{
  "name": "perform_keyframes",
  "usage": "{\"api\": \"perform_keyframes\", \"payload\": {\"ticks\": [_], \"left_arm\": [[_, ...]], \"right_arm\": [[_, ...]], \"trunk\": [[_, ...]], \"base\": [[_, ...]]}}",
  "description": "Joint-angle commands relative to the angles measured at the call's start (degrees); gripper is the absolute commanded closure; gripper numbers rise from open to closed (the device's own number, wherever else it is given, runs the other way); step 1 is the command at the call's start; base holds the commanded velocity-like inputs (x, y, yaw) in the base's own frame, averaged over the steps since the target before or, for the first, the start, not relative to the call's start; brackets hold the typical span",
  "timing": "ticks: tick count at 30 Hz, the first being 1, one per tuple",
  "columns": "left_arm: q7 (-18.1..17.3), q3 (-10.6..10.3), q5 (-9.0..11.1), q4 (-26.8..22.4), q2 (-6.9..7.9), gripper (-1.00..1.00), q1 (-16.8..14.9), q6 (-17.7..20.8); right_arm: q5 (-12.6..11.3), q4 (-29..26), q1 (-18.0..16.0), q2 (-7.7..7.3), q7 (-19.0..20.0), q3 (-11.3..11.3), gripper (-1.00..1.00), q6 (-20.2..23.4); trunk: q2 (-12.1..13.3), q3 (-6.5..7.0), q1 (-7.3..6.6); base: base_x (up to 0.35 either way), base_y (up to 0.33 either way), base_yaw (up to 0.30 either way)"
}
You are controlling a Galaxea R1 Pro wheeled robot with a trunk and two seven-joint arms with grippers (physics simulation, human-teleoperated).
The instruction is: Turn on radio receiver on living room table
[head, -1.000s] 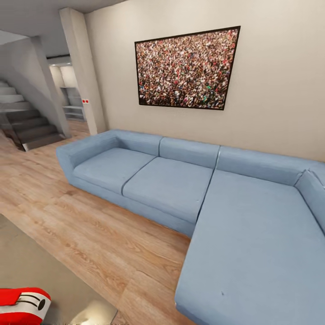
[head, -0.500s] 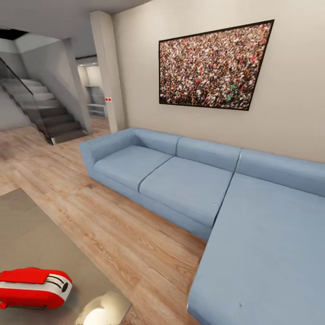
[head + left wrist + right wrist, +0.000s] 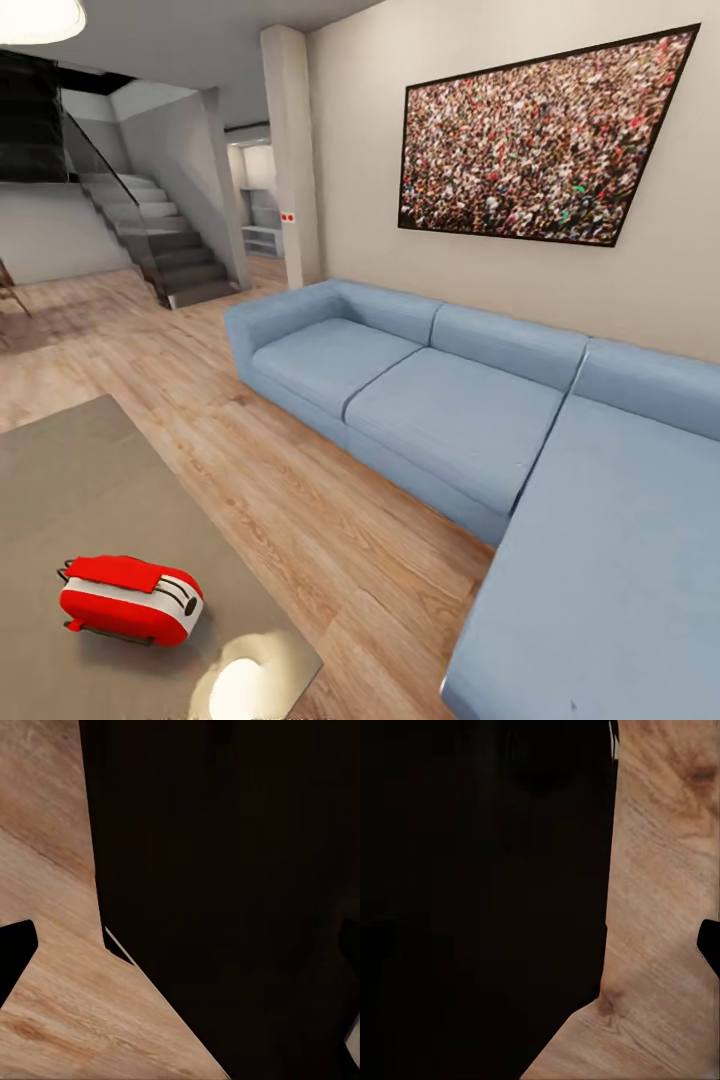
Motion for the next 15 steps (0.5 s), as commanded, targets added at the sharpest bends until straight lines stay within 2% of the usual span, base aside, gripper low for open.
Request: {"api": "perform_keyframes", "payload": {"ticks": [1,15], "left_arm": [[0.0,0.0,0.0,0.0,0.00,-1.00,0.0,0.0],[0.0,0.0,0.0,0.0,0.00,-1.00,0.0,0.0]], "right_arm": [[0.0,0.0,0.0,0.00,0.0,0.0,-1.00,0.0],[0.0,0.0,0.0,0.00,0.0,0.0,-1.00,0.0]], "trunk": [[0.0,-0.03,0.00],[0.0,-0.39,0.00]], "base": [[0.000,0.000,0.269],[0.000,0.000,0.268]]}}
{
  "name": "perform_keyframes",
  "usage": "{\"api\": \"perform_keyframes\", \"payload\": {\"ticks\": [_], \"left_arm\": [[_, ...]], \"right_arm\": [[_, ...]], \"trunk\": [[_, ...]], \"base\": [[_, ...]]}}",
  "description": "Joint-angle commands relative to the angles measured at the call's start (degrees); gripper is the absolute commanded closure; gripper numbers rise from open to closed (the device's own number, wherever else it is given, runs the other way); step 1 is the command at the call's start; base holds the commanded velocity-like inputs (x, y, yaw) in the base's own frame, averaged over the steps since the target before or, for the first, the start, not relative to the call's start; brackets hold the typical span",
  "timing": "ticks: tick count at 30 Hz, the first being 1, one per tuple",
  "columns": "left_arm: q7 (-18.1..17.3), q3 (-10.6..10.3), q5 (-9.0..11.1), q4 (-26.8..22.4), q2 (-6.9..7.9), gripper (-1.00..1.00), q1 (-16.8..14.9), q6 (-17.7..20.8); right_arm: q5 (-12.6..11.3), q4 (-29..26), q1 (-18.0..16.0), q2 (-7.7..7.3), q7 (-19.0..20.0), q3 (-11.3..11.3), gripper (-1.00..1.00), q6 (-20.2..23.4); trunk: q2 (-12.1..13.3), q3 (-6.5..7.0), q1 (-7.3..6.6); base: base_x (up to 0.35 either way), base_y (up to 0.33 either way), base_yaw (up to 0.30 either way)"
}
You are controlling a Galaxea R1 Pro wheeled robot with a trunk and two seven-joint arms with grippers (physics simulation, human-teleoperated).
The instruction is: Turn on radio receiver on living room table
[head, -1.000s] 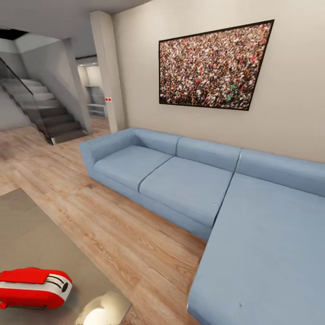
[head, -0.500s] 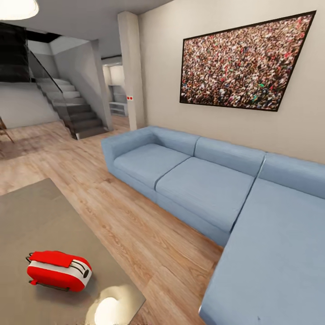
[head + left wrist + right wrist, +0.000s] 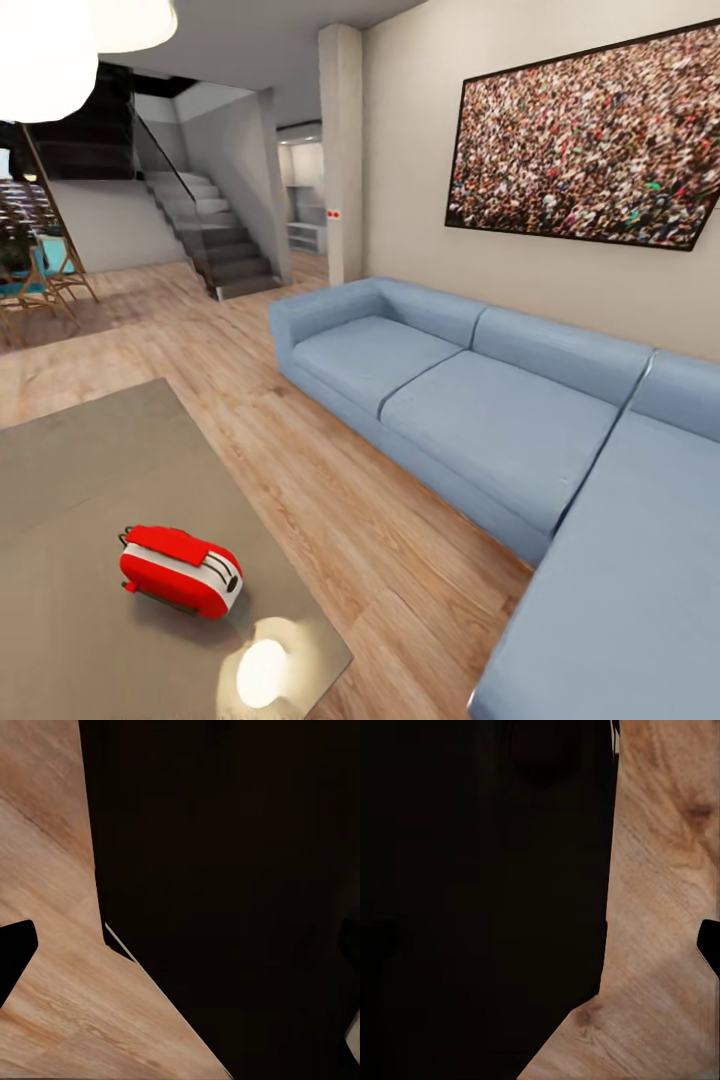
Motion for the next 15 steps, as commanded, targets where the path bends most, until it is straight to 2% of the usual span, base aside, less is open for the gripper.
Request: {"api": "perform_keyframes", "payload": {"ticks": [1,15], "left_arm": [[0.0,0.0,0.0,0.0,0.00,-1.00,0.0,0.0],[0.0,0.0,0.0,0.0,-0.09,-1.00,0.0,0.1]], "right_arm": [[0.0,0.0,0.0,0.00,0.0,0.0,-1.00,0.0],[0.0,0.0,0.0,0.00,0.0,0.0,-1.00,0.0]], "trunk": [[0.0,-0.03,0.00],[0.0,-0.39,0.00]], "base": [[0.000,0.000,0.269],[0.000,0.000,0.269]]}}
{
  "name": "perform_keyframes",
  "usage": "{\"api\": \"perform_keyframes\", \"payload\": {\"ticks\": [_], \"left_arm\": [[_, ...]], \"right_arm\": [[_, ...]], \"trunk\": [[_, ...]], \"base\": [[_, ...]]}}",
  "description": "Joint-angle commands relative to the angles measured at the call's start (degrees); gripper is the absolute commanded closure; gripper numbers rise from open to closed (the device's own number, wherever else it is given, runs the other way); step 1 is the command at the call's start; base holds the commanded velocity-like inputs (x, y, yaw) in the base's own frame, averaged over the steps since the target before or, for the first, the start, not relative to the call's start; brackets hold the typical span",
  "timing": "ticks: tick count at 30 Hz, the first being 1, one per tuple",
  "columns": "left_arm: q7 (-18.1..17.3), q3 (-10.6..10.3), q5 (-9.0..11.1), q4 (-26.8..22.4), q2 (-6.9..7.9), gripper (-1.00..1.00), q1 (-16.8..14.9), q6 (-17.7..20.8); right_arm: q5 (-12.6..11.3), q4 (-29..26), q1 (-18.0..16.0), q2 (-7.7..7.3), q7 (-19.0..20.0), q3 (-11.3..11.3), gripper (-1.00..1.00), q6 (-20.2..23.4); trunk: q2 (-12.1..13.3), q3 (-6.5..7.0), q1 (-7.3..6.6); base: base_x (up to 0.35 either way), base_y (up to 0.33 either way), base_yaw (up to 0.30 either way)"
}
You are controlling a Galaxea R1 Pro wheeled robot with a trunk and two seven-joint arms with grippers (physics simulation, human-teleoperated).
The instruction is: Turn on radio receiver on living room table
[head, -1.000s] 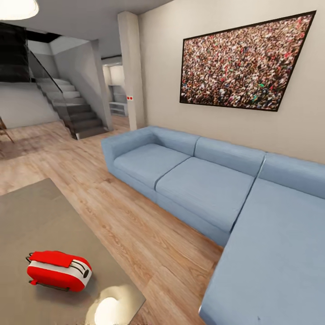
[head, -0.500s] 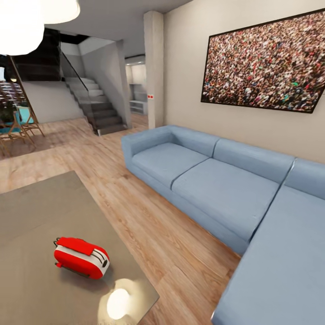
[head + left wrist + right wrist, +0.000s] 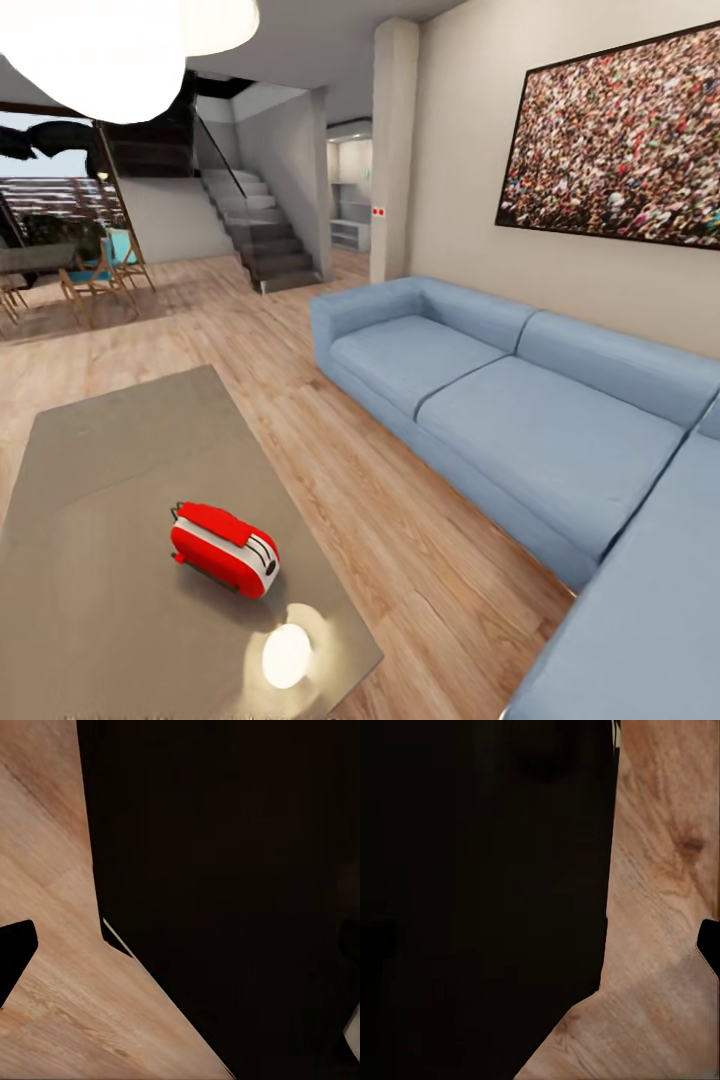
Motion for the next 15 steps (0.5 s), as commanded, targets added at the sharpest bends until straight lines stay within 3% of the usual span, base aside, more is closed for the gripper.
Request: {"api": "perform_keyframes", "payload": {"ticks": [1,15], "left_arm": [[0.0,0.0,0.0,0.0,0.00,-1.00,0.0,0.0],[0.0,0.1,0.1,0.0,-0.09,-1.00,0.0,0.0]], "right_arm": [[0.0,0.0,0.0,0.00,0.0,0.0,-1.00,0.0],[0.0,0.0,0.0,0.00,0.0,0.0,-1.00,0.0]], "trunk": [[0.0,-0.03,0.00],[0.0,-0.39,0.00]], "base": [[0.000,0.000,0.268],[0.000,0.000,0.269]]}}
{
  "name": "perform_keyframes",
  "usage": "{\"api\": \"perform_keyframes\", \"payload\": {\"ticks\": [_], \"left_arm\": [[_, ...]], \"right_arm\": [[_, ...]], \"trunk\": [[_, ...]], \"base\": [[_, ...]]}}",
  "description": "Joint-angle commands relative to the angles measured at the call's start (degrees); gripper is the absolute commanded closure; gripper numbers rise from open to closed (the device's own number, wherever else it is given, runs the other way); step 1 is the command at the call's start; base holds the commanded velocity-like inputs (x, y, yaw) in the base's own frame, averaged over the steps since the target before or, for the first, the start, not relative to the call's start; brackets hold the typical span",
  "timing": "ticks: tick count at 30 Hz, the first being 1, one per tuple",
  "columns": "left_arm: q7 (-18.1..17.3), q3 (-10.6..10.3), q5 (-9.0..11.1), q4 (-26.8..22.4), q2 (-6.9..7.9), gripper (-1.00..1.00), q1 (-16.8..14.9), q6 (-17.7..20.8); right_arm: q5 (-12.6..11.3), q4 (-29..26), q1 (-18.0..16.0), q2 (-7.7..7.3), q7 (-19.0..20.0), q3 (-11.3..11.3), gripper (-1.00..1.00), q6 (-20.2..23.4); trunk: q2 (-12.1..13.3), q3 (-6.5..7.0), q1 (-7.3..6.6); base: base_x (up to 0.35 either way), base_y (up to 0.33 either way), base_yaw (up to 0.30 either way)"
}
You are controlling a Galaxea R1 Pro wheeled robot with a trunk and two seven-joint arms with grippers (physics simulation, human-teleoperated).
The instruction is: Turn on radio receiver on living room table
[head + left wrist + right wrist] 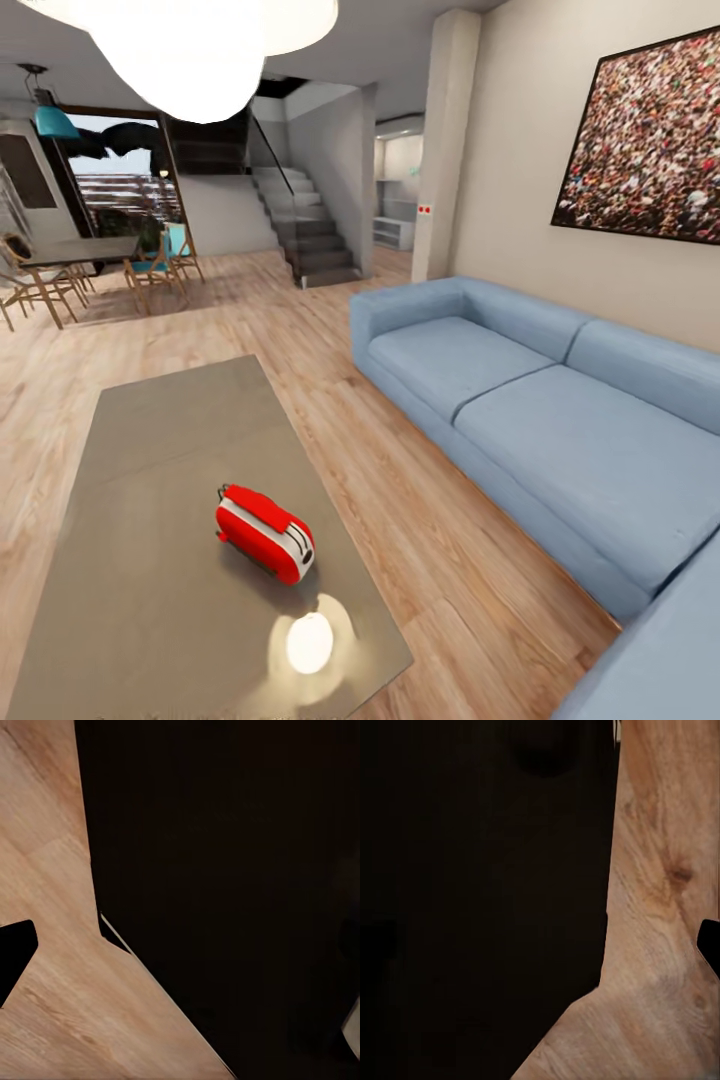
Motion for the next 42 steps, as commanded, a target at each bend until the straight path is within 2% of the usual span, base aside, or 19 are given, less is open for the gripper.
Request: {"api": "perform_keyframes", "payload": {"ticks": [1,7,16,22,42], "left_arm": [[0.0,0.0,0.0,0.0,0.00,-1.00,0.0,0.0],[0.0,-0.1,0.0,0.0,0.09,-1.00,0.0,0.0],[0.0,-0.1,0.0,0.0,0.17,-1.00,0.0,0.0],[0.0,-0.1,0.0,0.0,0.09,-1.00,0.0,0.0],[0.0,-0.1,0.0,0.0,0.16,-1.00,0.0,0.0]], "right_arm": [[0.0,0.0,0.0,0.00,0.0,0.0,-1.00,0.0],[0.0,0.0,0.0,-0.02,0.2,0.0,-1.00,0.1],[0.0,0.0,0.0,-0.02,0.3,0.0,-1.00,0.1],[0.0,0.0,0.0,0.00,0.3,0.0,-1.00,0.1],[0.1,0.0,0.0,0.00,0.3,0.1,-1.00,0.1]], "trunk": [[0.0,-0.03,0.00],[0.0,-0.16,0.00],[0.0,-0.17,0.00],[0.0,-0.18,0.00],[0.0,-0.87,0.00]], "base": [[0.000,0.000,0.269],[0.092,0.000,0.201],[0.303,0.000,0.013],[0.090,0.000,0.019],[0.001,0.000,0.255]]}}
